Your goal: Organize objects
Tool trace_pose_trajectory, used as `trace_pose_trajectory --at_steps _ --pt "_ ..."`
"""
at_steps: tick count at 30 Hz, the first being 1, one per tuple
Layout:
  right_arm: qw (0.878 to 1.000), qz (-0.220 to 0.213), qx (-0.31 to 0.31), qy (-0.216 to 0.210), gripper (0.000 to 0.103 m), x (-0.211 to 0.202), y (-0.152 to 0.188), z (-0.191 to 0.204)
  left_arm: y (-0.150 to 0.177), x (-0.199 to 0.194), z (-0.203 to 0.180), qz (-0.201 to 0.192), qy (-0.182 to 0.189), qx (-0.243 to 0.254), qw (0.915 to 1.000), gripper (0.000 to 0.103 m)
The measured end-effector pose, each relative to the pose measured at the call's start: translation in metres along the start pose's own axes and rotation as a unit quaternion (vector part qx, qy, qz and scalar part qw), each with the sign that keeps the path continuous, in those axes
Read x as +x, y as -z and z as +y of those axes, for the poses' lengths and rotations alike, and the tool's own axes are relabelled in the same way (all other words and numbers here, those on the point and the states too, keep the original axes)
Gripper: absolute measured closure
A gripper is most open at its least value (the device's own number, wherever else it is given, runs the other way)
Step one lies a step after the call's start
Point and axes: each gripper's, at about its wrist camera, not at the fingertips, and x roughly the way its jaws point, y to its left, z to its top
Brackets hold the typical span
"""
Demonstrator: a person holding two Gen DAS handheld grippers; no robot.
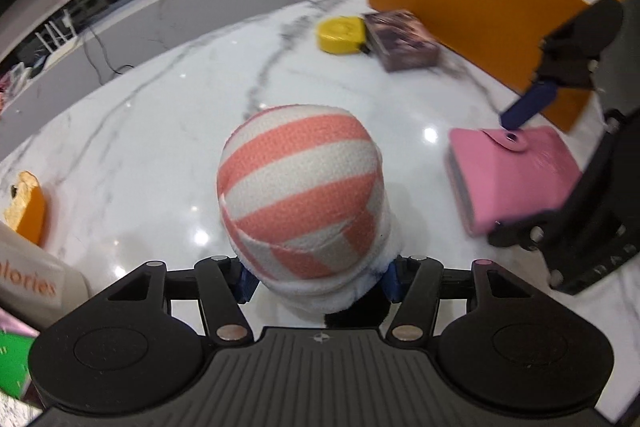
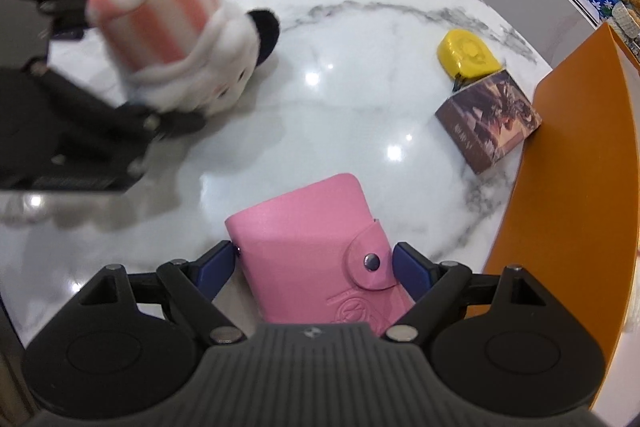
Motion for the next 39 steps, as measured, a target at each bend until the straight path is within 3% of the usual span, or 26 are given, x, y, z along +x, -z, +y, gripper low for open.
trace_pose_trajectory --at_steps 4,14,21,25,39 --pt "1.0 0.004 0.022 -0.009 0.017 -0.005 0.009 0.001 -0.001 0.0 -0.004 0.005 0.042 -0.024 0.9988 0.036" --pt "1.0 -0.005 0.004 -0.027 0.013 -0.001 0.011 -0.005 0.003 0.001 0.004 -0.004 0.062 -0.047 0.997 0.036" --pt "0.999 0.015 -0.008 -0.03 0.01 0.005 0.013 -0.006 0.007 0.0 0.008 -0.005 0.066 -0.05 0.9966 0.035" --pt "0.999 0.016 0.008 -0.031 0.015 0.004 0.01 -0.008 0.007 0.001 0.008 -0.006 0.066 -0.052 0.9964 0.035" --pt "0.998 -0.03 0.06 -0.022 0.017 -0.017 0.002 -0.025 -0.003 -0.006 0.005 -0.022 0.054 -0.057 0.9967 0.036"
